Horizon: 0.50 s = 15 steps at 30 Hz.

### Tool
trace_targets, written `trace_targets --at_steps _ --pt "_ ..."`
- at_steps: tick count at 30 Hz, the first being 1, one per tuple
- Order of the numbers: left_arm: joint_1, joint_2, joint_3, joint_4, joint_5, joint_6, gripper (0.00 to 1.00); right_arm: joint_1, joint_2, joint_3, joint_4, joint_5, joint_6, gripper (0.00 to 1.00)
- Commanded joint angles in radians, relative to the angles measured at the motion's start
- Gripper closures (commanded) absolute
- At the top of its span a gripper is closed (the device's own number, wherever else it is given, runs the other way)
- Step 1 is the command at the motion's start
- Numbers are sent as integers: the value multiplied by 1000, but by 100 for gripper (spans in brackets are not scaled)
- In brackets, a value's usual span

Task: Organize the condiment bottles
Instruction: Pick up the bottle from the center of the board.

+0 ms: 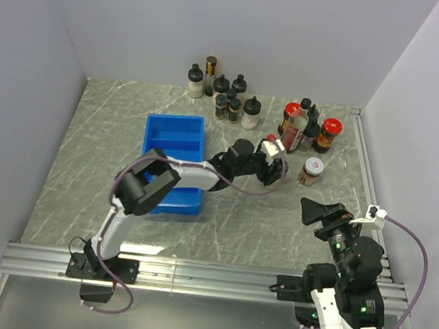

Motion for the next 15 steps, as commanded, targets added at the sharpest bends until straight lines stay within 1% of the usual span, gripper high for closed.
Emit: trace_targets --at_steps 1,2,4,5,6,8,9,11,12,13,14,15 --pt "-5 -195 -108 13 -75 -60 100 5 -42 17 10 -5 -14 0" --pt "-5 -226 -146 -4 -112 -63 100 5 -45 12 10 -8 -15 0" --pt "-5 -318 -177 -62 -143 -68 100 5 -47 6 15 -17 -18 0" --pt "-5 -347 -204 -75 -187 -66 100 4 -48 -2 24 -23 -17 0" --pt "-5 -407 -215 -93 -213 -71 100 5 -47 -5 28 -28 -14 0" --pt "-5 -465 -229 -125 -262 -75 100 4 -42 -17 39 -40 -9 1" --pt "-3 -522 -227 -153 -320 -78 100 7 -41 -22 48 -43 -8 1" --pt "-3 -579 -230 -234 -379 -89 100 7 -36 -29 56 -53 -3 1" --pt "-5 -638 -234 -271 -435 -106 100 5 -35 -31 62 -54 -3 1" --pt "-5 -671 -240 -335 -469 -118 100 5 -35 -32 64 -56 -3 1" --pt "-3 -705 -267 -363 -502 -135 100 5 -36 -34 67 -57 -3 1" --pt "-5 -781 -290 -383 -529 -164 100 5 -36 -34 70 -62 -3 1"
